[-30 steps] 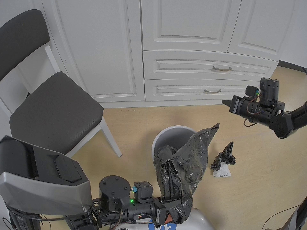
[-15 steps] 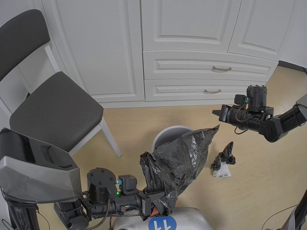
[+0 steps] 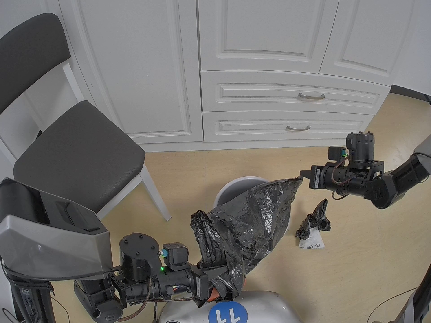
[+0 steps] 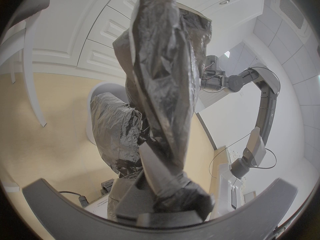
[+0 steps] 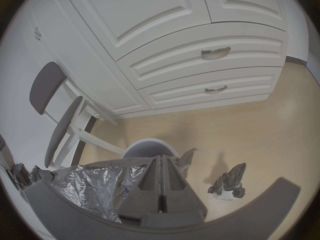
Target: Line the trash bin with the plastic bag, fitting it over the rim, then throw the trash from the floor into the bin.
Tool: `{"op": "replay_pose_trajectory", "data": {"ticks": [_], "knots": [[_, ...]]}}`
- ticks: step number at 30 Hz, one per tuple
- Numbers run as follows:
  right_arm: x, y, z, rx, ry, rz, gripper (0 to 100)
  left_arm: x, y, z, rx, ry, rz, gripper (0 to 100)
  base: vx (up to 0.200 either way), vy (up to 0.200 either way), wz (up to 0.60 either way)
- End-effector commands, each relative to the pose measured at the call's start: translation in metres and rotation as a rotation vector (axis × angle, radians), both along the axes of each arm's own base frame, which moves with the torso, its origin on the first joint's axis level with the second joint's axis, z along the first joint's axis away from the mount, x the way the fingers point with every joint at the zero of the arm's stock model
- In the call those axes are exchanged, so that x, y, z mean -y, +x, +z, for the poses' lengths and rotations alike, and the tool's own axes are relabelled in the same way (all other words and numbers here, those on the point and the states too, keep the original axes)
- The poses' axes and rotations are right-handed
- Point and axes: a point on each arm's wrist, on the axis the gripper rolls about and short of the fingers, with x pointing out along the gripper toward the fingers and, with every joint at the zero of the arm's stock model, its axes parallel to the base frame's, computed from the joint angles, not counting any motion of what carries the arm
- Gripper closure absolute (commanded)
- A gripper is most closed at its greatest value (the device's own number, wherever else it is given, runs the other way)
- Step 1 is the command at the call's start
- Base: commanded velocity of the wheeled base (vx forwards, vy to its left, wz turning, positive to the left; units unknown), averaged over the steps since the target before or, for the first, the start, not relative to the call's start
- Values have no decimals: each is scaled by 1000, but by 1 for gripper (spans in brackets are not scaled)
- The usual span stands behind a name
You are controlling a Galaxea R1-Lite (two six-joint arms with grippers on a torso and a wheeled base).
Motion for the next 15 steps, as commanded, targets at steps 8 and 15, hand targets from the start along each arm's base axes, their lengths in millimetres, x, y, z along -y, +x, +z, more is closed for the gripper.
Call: {"op": "replay_pose_trajectory", "data": {"ticks": [8, 15], "knots": [[-75, 35, -104, -107, 93, 2, 100, -1, 2, 3, 14, -4, 7, 100, 0, 0, 0], [-106, 19, -138, -178, 64, 69, 100, -4, 3, 8, 28, -14, 19, 100, 0, 0, 0]]}}
